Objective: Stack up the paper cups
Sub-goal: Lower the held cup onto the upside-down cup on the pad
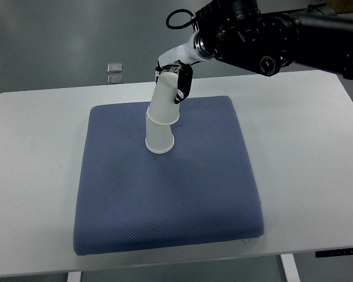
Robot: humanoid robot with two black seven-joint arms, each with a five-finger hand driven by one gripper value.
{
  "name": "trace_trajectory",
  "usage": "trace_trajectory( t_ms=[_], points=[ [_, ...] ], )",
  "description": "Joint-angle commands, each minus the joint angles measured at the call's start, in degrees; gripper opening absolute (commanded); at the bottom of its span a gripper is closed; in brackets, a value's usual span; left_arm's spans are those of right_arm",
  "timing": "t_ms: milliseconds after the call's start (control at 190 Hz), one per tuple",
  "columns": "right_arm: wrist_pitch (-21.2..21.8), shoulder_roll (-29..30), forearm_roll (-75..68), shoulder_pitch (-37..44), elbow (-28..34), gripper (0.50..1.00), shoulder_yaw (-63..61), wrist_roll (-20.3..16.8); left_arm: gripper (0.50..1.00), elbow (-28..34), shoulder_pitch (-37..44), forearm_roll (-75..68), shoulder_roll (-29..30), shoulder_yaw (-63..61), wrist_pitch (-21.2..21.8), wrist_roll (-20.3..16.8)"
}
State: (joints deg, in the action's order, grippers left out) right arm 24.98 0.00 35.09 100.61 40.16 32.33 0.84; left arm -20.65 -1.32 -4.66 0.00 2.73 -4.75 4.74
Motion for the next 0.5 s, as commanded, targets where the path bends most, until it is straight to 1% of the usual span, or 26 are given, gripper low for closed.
trace_trajectory(
  t_ms=[0,495],
  points=[
    [0.0,0.0,0.0,-0.2,0.0,0.760,-0.1,0.0,1.000,0.0,0.0,0.0,0.0,0.0,0.0,0.0],
    [-0.1,0.0,-1.5,0.1,0.0,0.760,-0.5,0.0,1.000,-0.1,0.0,0.0,0.0,-0.1,0.0,0.0]
  ],
)
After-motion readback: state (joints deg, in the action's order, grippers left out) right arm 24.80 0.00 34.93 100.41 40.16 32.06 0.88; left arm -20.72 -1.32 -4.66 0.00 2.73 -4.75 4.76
